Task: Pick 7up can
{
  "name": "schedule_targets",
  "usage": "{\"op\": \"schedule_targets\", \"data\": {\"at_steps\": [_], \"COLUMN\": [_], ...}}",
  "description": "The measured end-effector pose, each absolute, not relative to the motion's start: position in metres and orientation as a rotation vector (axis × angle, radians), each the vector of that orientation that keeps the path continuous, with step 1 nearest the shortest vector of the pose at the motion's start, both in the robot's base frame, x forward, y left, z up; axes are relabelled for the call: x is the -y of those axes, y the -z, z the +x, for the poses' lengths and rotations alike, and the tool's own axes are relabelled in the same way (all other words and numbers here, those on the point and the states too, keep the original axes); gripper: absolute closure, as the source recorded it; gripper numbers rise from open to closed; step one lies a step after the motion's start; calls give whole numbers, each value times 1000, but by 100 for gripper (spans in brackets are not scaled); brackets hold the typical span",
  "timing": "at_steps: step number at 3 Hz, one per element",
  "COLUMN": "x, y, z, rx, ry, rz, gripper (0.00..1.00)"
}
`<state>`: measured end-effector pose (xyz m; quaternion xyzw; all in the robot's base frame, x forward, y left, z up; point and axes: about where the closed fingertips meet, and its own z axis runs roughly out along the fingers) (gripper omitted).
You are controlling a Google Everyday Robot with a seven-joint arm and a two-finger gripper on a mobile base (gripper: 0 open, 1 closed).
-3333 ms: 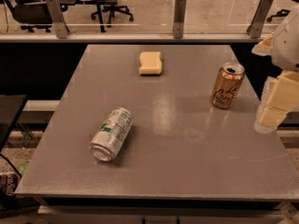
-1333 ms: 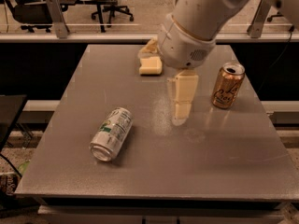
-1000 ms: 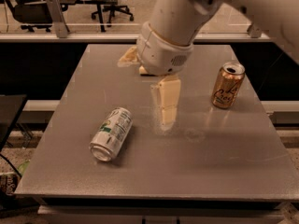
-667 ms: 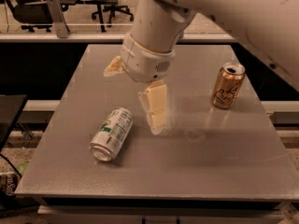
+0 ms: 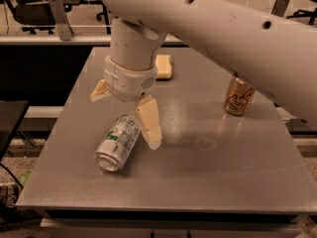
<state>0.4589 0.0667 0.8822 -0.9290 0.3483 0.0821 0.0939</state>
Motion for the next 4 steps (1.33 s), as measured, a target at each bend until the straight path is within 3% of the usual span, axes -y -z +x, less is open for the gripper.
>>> {"op": "schedule_targets", "data": {"at_steps": [1,3,4], "x": [-78,-82,-81], "y": [-862,-845,-855], "z": [456,456,457], "rx": [-942,-896,-896], "ry": [-247,-239,-247], "rz": [-2848,-2911,-2915], "gripper": [3,49,80]}}
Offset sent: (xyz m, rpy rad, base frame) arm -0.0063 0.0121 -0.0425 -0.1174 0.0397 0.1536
